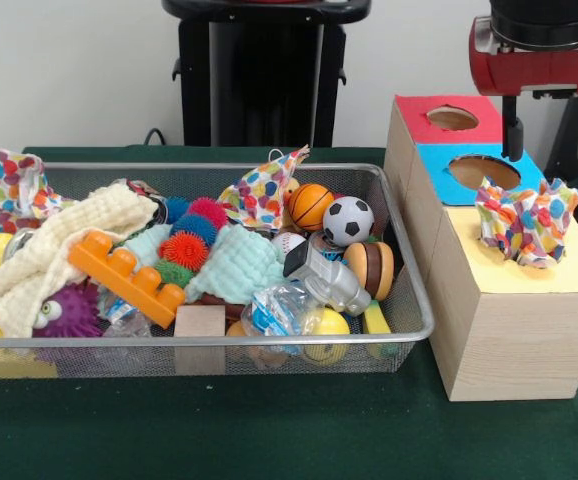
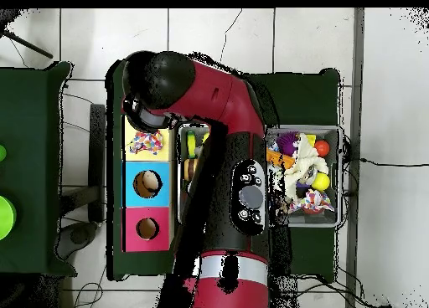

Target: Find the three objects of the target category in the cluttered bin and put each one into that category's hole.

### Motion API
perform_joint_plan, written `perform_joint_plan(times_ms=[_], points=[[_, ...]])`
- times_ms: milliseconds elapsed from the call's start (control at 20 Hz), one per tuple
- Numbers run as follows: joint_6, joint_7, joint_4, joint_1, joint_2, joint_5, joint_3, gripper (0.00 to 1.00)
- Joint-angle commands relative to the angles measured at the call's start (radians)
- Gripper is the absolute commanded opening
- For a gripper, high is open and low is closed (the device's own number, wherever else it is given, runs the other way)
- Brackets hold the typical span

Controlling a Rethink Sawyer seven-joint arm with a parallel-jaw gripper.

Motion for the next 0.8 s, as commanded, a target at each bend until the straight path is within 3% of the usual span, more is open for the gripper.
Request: perform_joint_plan(times_ms=[50,800], points=[[-0.049,0.153,0.120,-0.014,0.003,0.016,0.073,1.00],[-0.028,0.189,0.059,-0.007,0.050,0.014,0.077,1.00]])
